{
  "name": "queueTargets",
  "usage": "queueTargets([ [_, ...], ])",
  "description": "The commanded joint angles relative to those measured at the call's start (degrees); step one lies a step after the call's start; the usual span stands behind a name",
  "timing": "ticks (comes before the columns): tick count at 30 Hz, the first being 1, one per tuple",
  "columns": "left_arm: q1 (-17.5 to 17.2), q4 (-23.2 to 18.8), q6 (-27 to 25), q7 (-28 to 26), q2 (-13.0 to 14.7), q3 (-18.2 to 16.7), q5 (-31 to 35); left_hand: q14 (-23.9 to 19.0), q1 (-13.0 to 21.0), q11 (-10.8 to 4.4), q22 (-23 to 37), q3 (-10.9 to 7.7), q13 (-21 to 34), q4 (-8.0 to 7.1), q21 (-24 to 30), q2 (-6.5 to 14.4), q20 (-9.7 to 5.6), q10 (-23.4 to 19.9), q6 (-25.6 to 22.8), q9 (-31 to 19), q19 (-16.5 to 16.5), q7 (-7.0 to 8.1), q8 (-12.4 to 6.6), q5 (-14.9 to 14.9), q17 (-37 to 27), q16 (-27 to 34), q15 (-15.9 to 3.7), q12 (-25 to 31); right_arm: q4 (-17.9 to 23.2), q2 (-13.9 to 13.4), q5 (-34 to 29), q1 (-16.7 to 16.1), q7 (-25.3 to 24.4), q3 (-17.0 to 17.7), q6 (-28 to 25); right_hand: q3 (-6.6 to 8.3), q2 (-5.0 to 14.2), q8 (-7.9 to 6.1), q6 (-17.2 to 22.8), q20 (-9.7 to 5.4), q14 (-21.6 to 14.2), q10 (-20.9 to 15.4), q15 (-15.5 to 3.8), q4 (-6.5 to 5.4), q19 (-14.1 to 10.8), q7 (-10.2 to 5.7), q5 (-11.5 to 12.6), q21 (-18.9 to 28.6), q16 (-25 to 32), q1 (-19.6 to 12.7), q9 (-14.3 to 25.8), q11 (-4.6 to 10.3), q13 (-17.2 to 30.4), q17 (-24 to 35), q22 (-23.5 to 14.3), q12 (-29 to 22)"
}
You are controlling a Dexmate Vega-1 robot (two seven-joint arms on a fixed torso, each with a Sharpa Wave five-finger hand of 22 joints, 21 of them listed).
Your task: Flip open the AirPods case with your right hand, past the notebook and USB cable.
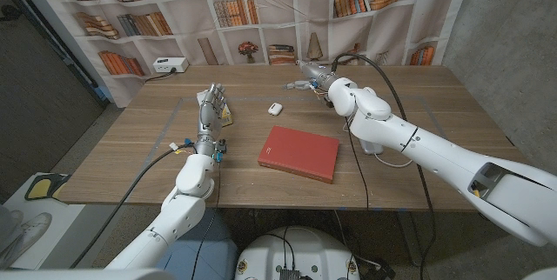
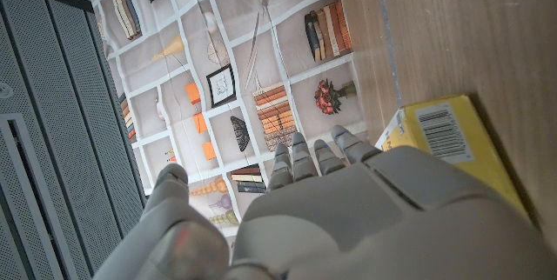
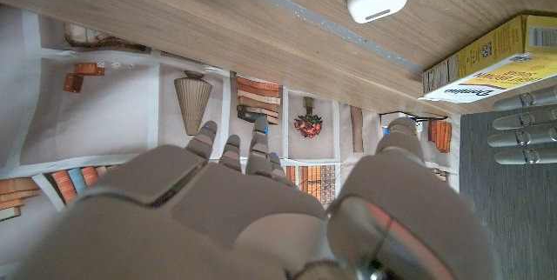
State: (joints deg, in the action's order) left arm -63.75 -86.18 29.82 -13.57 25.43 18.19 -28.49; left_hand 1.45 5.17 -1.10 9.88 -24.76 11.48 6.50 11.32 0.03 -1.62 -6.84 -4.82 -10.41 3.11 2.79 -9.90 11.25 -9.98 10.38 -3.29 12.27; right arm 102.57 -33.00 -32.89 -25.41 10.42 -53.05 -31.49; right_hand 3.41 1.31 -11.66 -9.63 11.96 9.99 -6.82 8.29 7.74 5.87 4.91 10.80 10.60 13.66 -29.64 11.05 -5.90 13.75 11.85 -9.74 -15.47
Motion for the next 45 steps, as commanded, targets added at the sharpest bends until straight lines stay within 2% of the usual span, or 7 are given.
queueTargets([
  [1,-1.2,-1.5,0.9,-1.1,0.1,0.1,1.9,0.1,0.4,0.33,0.1,0.01,0.0,0.43,-0.1,0.2,0.45,2.6,-1.7,0.0,0.5,-0.25,-1.04,0.3,-0.1,0.0,0.26,-0.9,0.6,0.4,-1.3,0.5,1.1,-0.8,-0.7,0.25,0.25,-0.13,-8.8,0.07,1.9,-0.1,-0.17,0.06,-0.2,0.22,-0.1,0.3,0.0,-0.7,0.3,-0.13,0.3,0.1,-0.1,0.0],
  [3,-1.5,-1.8,1.0,-1.6,0.0,0.0,2.5,-0.4,0.5,0.16,0.1,0.00,0.0,0.48,-0.1,0.2,0.43,3.1,-1.6,0.0,0.6,-0.11,-0.99,0.3,-0.1,0.2,0.42,-1.0,0.5,0.5,-1.5,0.6,1.2,-1.0,-0.6,0.26,0.26,-0.14,-8.8,0.02,1.8,-0.1,-0.23,0.06,-0.3,0.21,-0.1,0.4,0.0,-0.8,0.3,-0.12,0.3,0.1,-0.1,0.0],
  [5,-1.9,-2.4,0.9,-2.7,-0.2,-0.1,3.3,-0.8,0.8,0.17,0.1,-0.02,0.0,0.68,-0.1,0.3,0.83,3.6,1.7,0.0,0.8,1.53,0.05,0.2,-0.1,0.3,0.66,-0.9,0.4,0.7,-2.3,0.9,1.4,-1.6,-0.8,0.32,0.33,-0.14,-8.8,-0.17,1.7,0.0,-0.39,0.08,-0.6,0.22,-0.1,0.5,0.1,-0.8,0.3,-0.12,0.3,0.1,-0.1,0.1],
  [8,-2.3,-3.1,0.8,-3.0,0.2,-0.4,3.7,-1.8,1.0,-0.21,0.1,-0.01,0.0,0.85,0.0,0.4,1.00,4.8,3.5,0.0,1.1,1.99,0.09,0.2,-0.1,0.6,0.85,-1.1,0.2,1.1,-2.9,1.1,1.6,-1.9,-0.9,0.41,0.40,-0.09,-8.9,-0.41,1.6,0.1,0.05,0.12,-1.3,0.23,-0.1,0.7,0.1,-1.0,0.3,-0.14,0.4,0.1,-0.1,0.2],
  [19,-3.5,-4.6,-0.1,-2.2,1.2,-0.5,3.4,-2.5,1.1,0.05,0.1,0.06,0.0,0.98,-0.1,0.4,1.43,4.2,1.4,0.0,1.2,1.76,-0.98,0.1,-0.1,0.6,1.24,-0.6,-0.6,2.1,-3.7,1.9,2.5,-2.7,-0.4,1.63,1.41,0.23,-10.4,0.03,3.1,3.6,0.28,0.78,-2.1,0.13,-0.3,0.6,-0.6,-3.2,0.3,-1.24,0.7,0.1,-0.1,1.9],
  [29,-3.9,-5.1,0.2,-1.4,1.6,-0.4,3.4,-3.0,1.1,0.45,0.1,0.09,0.0,0.99,-0.1,0.4,1.33,3.8,0.7,0.0,1.4,2.58,-1.14,0.1,-0.1,0.6,1.48,-0.3,-2.2,3.5,-4.3,3.9,5.2,-4.0,-0.2,2.36,1.47,0.60,-12.4,0.11,3.5,3.9,1.84,1.25,-1.6,1.60,-0.4,0.3,-0.9,-4.9,0.4,-3.52,1.0,0.1,-0.1,2.1],
  [45,-4.8,-4.8,1.3,-0.8,1.5,-0.5,3.1,-3.0,1.4,0.48,0.1,-0.02,0.0,1.06,-0.1,0.7,1.38,3.6,0.7,0.0,1.4,2.27,-1.03,0.0,-0.1,0.5,1.41,-0.2,-5.5,7.1,-8.9,7.1,8.3,-8.1,-2.6,5.05,2.88,0.40,-14.9,-0.10,3.6,3.6,2.19,2.11,-1.6,1.27,-0.1,0.3,-0.9,-10.2,0.4,-3.56,2.8,0.2,-0.1,1.1],
])
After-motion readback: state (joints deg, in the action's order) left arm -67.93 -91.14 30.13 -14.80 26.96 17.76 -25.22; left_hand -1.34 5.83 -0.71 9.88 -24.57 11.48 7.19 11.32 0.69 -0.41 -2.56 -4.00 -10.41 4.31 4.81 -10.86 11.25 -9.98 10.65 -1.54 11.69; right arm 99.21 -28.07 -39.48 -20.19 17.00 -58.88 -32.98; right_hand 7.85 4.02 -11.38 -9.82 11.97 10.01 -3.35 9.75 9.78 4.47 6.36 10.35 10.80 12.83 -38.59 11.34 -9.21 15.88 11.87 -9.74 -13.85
